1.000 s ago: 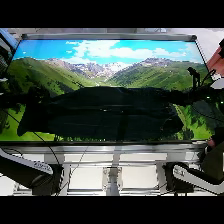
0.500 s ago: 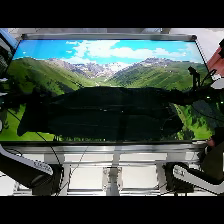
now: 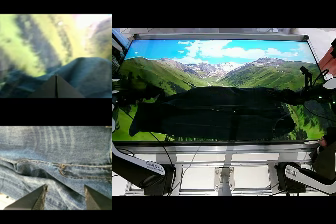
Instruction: Fold the clothes and pants, and hang the long-sleeved shirts on hangers.
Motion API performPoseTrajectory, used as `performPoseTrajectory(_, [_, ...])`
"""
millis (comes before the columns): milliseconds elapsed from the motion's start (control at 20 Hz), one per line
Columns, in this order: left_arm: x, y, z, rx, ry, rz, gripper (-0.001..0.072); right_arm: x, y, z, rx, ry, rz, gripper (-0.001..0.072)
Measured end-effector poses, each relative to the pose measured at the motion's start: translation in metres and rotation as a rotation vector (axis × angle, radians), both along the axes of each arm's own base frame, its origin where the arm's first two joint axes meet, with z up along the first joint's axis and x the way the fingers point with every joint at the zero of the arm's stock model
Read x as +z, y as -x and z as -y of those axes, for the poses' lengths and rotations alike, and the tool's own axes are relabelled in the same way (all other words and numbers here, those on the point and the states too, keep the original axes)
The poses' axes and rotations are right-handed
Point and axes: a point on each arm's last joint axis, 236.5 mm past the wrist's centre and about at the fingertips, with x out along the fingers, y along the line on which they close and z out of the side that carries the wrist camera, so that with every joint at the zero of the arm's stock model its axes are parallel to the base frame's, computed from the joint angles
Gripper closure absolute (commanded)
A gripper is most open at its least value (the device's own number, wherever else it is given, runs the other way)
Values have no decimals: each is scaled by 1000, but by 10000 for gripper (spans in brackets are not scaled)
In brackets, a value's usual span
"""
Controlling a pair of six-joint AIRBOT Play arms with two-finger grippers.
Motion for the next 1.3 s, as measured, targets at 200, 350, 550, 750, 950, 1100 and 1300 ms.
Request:
performPoseTrajectory(200, [9,12,26,-106,32,2,678,0,0,0,0,-1,0,207])
performPoseTrajectory(350, [3,24,36,-162,3,-44,677,0,0,0,0,-2,1,207])
performPoseTrajectory(550, [21,25,28,-164,-86,-34,602,0,0,0,0,-2,0,207])
performPoseTrajectory(750, [49,28,10,-170,-335,-58,105,1,0,-1,-1,-7,2,207])
performPoseTrajectory(950, [42,42,-15,-157,-634,-208,104,3,-2,-4,-4,-20,6,207])
performPoseTrajectory(1100, [28,44,-11,-196,-764,-271,111,3,-2,-5,-4,-25,8,207])
performPoseTrajectory(1300, [1,45,-22,-230,-979,-378,269,4,-2,-5,-5,-28,9,207])
